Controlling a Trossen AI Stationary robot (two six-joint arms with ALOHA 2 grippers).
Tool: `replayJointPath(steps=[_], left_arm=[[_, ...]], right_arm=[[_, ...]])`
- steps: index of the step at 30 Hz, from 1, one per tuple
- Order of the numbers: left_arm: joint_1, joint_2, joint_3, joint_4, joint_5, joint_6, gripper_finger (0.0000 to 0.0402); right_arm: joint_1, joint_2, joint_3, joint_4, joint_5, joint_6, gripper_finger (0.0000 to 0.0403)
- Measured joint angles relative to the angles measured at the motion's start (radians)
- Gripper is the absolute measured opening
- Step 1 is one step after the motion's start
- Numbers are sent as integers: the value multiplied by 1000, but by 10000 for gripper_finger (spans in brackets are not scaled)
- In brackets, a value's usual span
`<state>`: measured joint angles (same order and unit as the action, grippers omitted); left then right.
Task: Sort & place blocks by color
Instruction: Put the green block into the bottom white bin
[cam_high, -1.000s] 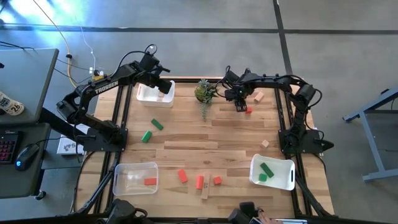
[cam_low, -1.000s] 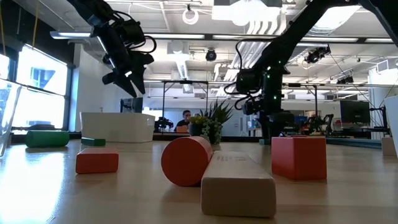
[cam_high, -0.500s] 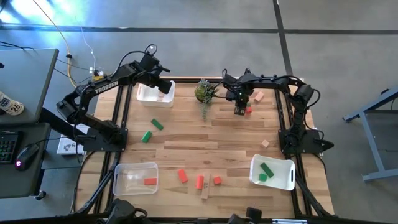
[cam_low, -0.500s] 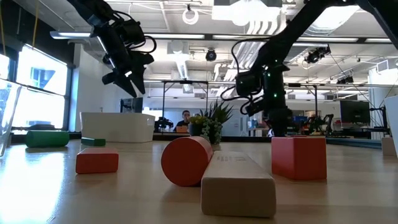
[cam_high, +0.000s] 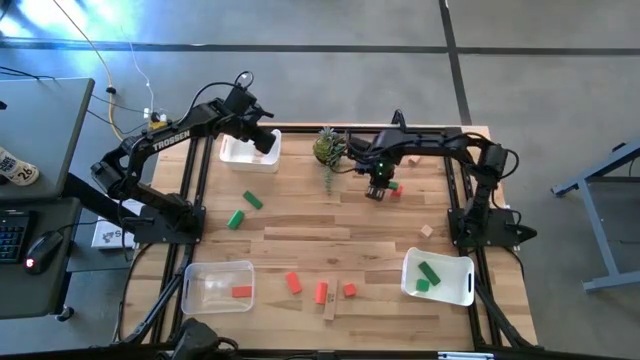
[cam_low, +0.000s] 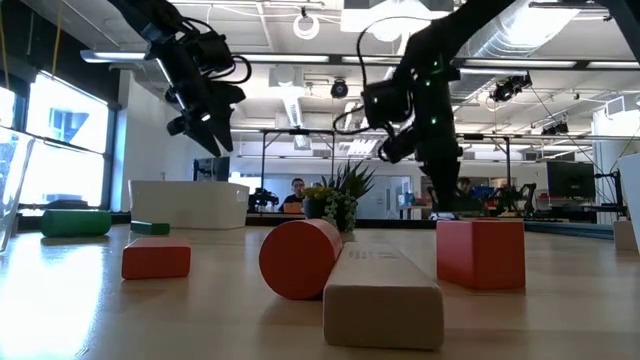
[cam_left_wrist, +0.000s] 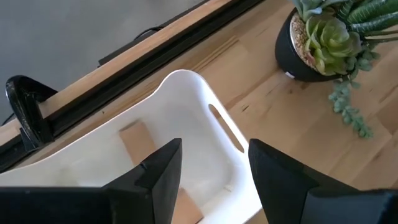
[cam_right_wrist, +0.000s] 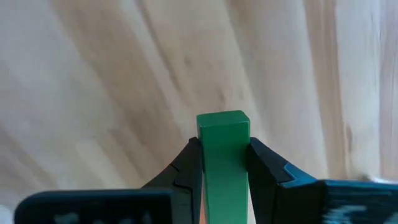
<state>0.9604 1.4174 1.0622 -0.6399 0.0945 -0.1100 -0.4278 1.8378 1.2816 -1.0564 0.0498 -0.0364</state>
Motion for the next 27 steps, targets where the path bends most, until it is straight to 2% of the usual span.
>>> replayJointPath(steps=[5, 13, 20, 27], left_arm=[[-5, 0, 0, 0, 13, 46, 172], [-45, 0, 0, 0, 105, 106, 172], [-130, 0, 0, 1, 132, 114, 172], [-240, 0, 0, 14, 133, 114, 172]], right_arm=[[97, -77, 0, -30, 2, 184, 66], [285, -209, 1, -71, 28, 549, 66], [481, -278, 2, -146, 29, 852, 66], [674, -282, 2, -239, 18, 1105, 66]])
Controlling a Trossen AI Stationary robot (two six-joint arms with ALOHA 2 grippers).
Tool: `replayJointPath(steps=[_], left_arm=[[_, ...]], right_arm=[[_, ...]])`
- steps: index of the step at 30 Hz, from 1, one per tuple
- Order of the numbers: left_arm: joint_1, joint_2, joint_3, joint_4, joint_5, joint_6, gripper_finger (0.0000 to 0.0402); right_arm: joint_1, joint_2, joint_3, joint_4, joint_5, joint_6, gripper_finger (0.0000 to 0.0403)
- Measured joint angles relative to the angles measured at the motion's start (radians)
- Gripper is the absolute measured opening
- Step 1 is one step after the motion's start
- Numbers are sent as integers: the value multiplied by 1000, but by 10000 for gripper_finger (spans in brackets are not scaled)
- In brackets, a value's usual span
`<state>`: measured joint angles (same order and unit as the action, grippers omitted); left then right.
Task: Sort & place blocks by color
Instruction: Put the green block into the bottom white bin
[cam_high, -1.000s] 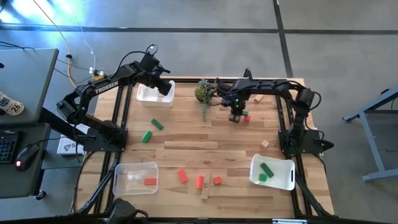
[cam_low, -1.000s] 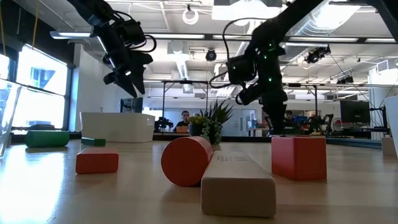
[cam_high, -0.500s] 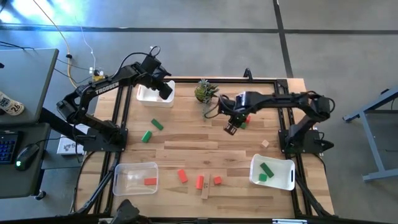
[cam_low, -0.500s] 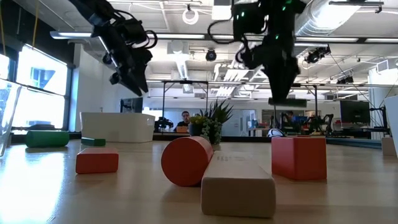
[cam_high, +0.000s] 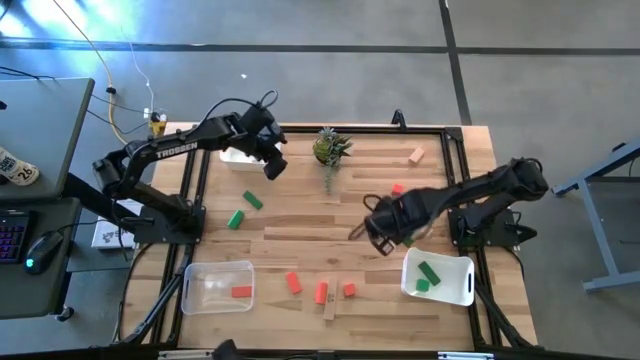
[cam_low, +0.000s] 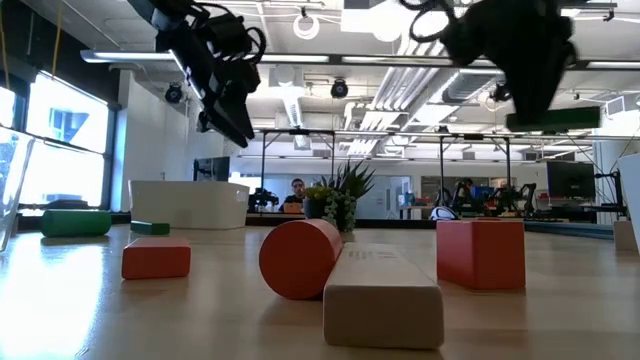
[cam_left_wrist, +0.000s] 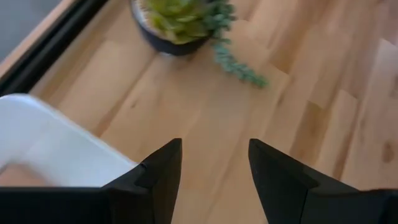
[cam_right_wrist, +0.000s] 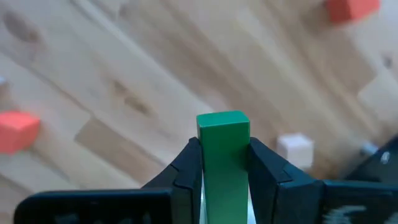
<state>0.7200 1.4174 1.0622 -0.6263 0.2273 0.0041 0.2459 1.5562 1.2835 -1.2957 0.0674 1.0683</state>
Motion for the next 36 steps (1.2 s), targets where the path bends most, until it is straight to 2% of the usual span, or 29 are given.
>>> replayJointPath(steps=[9, 16, 20, 28, 36], left_arm=[[-144, 0, 0, 98, 0, -67, 172], [-242, 0, 0, 144, -1, -151, 172], [-288, 0, 0, 146, -2, -195, 172], [-361, 0, 7, 153, -7, -202, 172], [-482, -1, 46, 156, -31, -213, 172]], right_arm=[[202, -12, 0, -19, -18, 230, 66], [311, -14, 0, -56, -15, 268, 66], [369, -14, 0, -82, 21, 282, 66], [434, -14, 0, -101, 31, 290, 66], [513, -14, -26, -38, 9, 376, 66]])
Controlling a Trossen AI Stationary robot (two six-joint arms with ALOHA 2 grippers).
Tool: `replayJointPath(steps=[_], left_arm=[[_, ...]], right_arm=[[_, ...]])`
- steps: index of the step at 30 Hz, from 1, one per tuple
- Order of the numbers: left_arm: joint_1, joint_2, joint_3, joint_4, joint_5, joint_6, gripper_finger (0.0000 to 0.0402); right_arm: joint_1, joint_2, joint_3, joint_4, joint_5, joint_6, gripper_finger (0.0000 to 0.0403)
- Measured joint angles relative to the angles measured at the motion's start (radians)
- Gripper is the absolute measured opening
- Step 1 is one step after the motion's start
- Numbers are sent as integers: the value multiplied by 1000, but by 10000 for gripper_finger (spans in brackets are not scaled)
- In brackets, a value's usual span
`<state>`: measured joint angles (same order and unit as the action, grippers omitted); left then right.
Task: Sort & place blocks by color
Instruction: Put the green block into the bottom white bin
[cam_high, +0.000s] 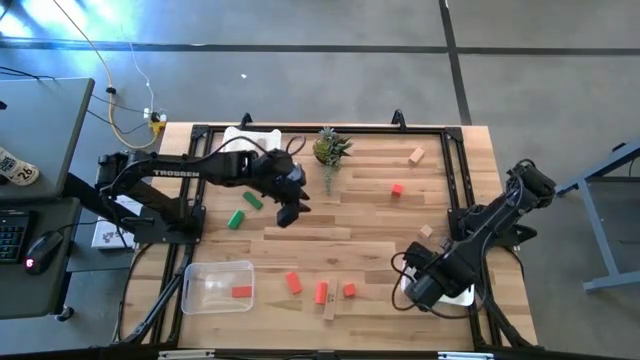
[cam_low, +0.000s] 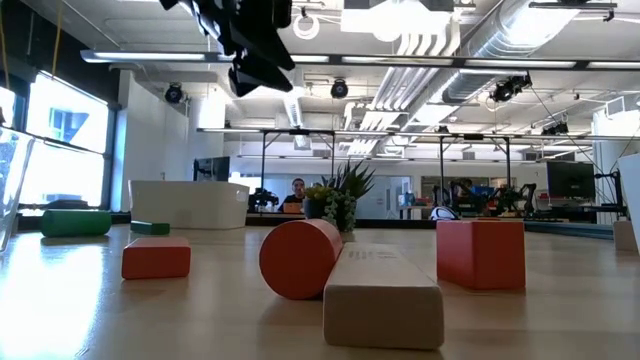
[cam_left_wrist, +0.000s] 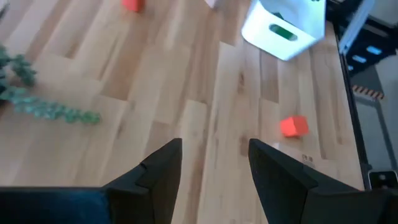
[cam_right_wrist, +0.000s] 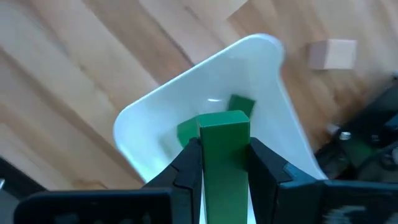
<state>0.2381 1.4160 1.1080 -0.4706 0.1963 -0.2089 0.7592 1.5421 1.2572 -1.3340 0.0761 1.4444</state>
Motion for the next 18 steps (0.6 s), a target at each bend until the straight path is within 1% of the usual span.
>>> replayJointPath(steps=[6, 13, 16, 18], left_arm=[[-91, 0, 0, -3, -10, 2, 172], [-184, 0, 0, -8, -53, 36, 172], [-220, 0, 0, -13, -55, 43, 172], [-241, 0, 0, -17, -55, 56, 172]], right_arm=[[45, 0, -59, 22, -8, 103, 66], [46, 1, -111, 44, -69, 173, 66], [46, 1, -112, 49, -72, 204, 66], [46, 1, -112, 48, -70, 220, 81]])
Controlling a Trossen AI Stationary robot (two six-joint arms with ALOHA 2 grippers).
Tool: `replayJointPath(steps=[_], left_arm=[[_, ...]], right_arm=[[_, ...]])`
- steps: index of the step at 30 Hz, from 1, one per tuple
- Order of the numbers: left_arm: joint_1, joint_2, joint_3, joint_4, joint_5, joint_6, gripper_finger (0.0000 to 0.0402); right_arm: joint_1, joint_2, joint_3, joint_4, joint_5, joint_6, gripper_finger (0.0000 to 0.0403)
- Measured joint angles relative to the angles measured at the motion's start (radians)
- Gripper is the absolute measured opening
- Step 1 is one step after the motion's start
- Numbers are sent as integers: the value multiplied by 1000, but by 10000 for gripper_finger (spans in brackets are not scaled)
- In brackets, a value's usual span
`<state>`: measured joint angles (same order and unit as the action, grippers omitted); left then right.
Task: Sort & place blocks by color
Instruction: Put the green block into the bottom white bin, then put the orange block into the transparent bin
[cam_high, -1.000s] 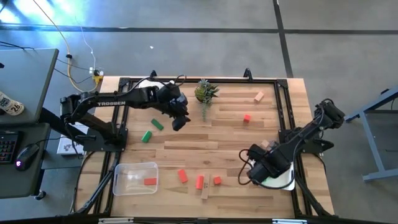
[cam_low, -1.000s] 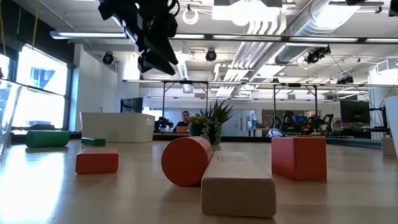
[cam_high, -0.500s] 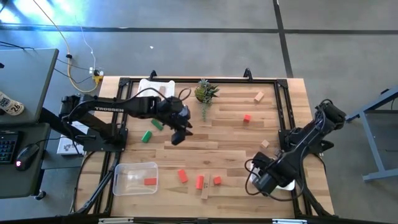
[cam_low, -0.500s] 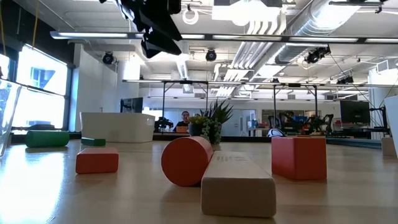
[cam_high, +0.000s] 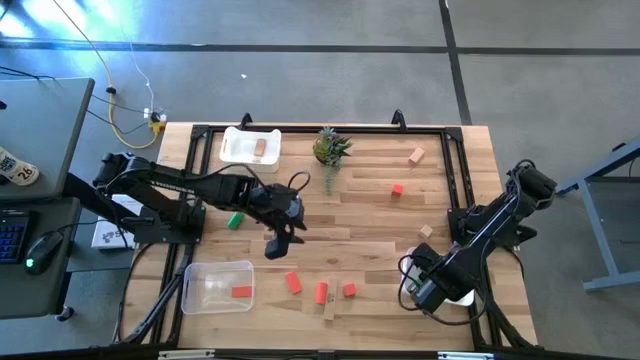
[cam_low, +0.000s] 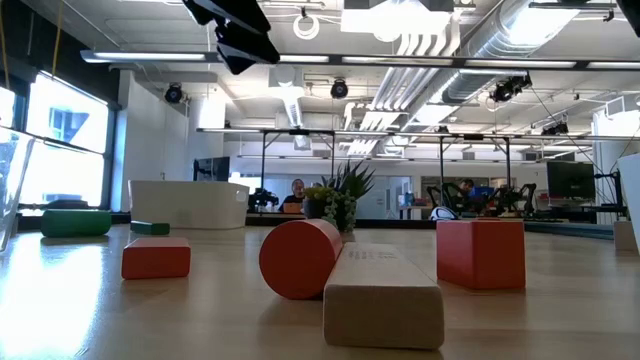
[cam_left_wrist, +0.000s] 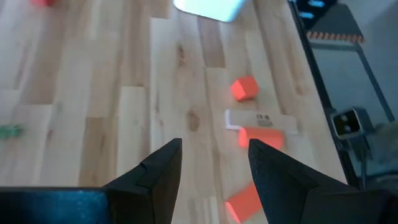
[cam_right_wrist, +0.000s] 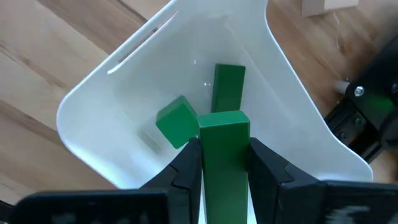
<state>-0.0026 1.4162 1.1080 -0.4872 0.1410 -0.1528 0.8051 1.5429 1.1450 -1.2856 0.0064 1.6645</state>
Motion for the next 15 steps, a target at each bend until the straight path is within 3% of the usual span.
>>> replayJointPath(steps=[6, 15], left_arm=[[-53, 0, 0, -14, 0, 78, 172], [-140, 0, 0, -44, 0, 383, 172]], right_arm=[[0, 0, 0, -1, 0, 49, 140], [-2, 0, 0, -3, 0, 90, 170]])
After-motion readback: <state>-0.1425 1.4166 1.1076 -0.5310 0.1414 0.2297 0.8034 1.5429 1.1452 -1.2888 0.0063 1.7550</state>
